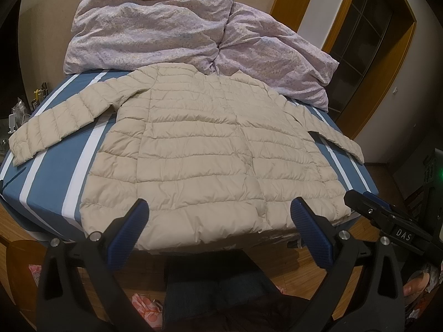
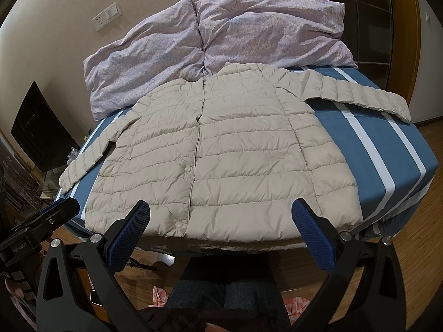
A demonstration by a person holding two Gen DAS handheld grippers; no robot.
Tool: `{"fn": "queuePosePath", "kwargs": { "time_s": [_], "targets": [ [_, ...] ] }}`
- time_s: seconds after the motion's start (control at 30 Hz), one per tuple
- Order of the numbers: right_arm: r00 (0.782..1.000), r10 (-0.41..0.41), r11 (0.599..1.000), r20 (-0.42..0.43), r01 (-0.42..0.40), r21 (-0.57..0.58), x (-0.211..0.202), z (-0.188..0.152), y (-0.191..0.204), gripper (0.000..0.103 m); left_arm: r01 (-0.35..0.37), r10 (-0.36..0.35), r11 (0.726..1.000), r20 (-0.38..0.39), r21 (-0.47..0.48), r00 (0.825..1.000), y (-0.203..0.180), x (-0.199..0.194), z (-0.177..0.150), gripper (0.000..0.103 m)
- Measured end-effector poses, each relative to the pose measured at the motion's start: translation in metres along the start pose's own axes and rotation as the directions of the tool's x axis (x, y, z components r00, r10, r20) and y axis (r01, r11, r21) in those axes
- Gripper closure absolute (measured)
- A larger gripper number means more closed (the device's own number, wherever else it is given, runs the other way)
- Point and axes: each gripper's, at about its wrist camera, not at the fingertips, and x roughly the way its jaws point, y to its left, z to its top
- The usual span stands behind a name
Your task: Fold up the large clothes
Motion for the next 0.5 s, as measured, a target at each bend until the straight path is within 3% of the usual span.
{"fn": "queuePosePath", "kwargs": {
  "time_s": [0.5],
  "targets": [
    [1.0,0.003,1.0,-0.004,-0.003,0.002,-0.0022,0.0015,0.001,0.001,0.0,0.0,1.0,0.0,0.001,1.0,-0.0001,0.0001,0.0,0.002]
  ]
}}
